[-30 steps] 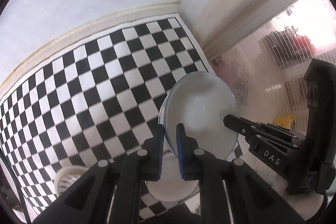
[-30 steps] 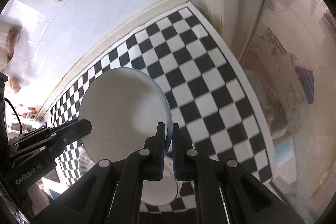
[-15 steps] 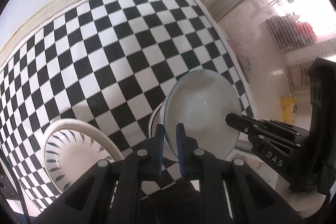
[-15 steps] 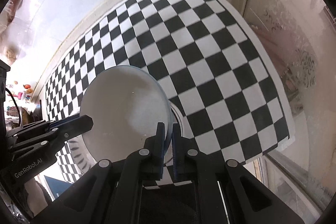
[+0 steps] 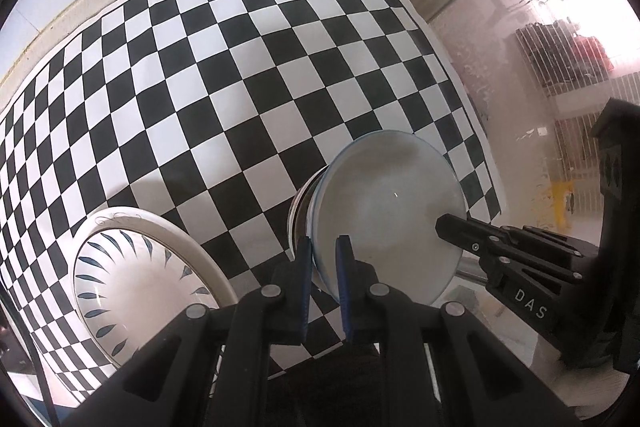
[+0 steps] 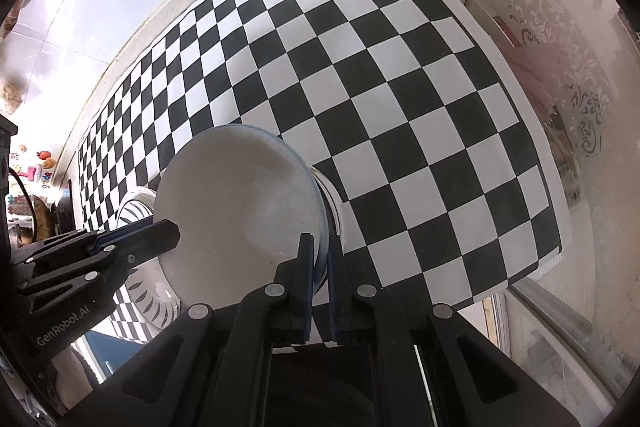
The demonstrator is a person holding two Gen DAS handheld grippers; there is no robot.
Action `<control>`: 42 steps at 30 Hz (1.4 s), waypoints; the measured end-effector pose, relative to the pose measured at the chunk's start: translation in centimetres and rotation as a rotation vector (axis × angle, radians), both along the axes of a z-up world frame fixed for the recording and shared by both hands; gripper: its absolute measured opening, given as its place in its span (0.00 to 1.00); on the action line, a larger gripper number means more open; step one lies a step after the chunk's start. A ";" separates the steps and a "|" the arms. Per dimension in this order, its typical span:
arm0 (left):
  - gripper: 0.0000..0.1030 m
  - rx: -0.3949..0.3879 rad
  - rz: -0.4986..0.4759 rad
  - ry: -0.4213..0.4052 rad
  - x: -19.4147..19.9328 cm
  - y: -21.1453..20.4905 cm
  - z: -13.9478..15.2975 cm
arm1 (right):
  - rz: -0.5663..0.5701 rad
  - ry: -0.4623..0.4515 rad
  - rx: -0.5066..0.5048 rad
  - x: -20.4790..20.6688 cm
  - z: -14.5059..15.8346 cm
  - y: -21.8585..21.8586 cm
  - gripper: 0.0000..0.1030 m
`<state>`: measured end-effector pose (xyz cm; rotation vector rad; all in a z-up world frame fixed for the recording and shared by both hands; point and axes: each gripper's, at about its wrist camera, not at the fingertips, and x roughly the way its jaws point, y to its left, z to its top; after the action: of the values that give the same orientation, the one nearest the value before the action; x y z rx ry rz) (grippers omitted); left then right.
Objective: Organize plates and bowls
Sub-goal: 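Carry the plain white bowl onto the bowl stack and open both grippers, then raise both grippers away from the bowl stack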
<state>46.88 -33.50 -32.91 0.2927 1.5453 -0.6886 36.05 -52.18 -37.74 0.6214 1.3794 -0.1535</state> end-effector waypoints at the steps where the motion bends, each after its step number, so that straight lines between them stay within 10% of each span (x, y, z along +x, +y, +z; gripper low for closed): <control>1: 0.09 0.002 0.001 -0.001 -0.1 0.0 -0.1 | 0.003 0.001 -0.001 0.2 -0.1 0.1 0.07; 42: 0.14 0.079 0.098 -0.012 -1.2 2.4 -0.3 | 0.119 0.028 -0.098 1.0 0.9 1.4 0.07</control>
<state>45.65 -31.15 -33.22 0.2780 1.5669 -0.5488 37.08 -50.74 -36.80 0.4555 1.4228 -0.1341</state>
